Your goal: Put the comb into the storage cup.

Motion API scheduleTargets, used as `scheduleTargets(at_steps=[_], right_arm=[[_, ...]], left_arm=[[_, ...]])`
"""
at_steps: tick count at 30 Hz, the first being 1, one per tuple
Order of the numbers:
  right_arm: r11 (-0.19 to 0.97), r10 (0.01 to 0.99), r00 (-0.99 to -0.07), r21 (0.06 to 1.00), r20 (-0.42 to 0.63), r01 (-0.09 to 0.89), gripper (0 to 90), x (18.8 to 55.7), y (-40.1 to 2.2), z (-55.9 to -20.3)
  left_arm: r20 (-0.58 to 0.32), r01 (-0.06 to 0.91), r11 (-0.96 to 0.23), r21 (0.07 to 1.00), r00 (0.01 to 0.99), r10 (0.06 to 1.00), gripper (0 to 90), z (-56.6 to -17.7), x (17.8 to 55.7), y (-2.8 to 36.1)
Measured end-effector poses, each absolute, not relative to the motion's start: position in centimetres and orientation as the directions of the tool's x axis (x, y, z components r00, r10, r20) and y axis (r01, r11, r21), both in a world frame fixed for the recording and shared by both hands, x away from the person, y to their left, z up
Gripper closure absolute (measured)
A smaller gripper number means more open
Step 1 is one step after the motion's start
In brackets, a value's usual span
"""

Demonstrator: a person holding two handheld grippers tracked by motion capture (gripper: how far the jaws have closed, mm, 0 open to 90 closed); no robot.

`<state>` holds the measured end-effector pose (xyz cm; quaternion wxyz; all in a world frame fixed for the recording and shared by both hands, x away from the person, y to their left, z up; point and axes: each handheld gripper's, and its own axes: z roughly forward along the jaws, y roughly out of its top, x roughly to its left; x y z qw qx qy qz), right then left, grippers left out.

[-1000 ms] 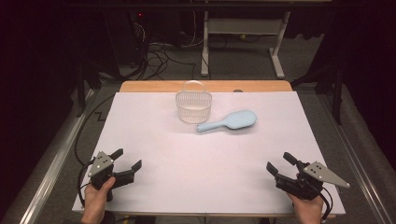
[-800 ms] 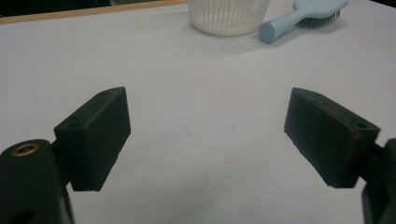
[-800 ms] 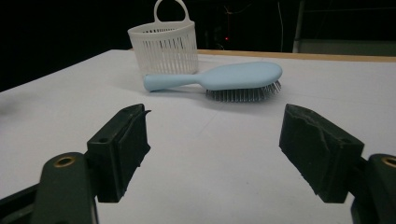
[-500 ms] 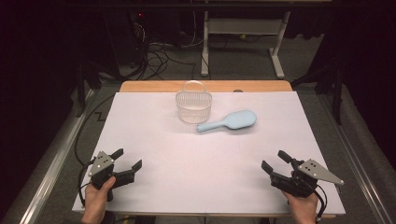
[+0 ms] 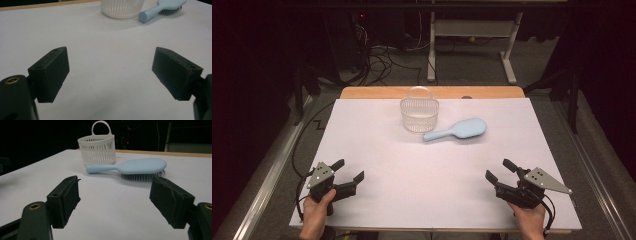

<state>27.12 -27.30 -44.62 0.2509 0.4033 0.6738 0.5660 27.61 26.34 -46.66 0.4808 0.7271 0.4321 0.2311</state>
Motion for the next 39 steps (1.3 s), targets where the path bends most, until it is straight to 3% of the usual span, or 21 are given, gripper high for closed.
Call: scheduleTargets(at_steps=[39], right_arm=[[0.034,0.78,-0.612,0.969,0.127,0.245,25.3,28.8,-24.0,-44.3]], left_arm=[[-0.073,0.407,-0.175,0.897,0.526,0.847,15.4,-46.7,27.6,26.2]])
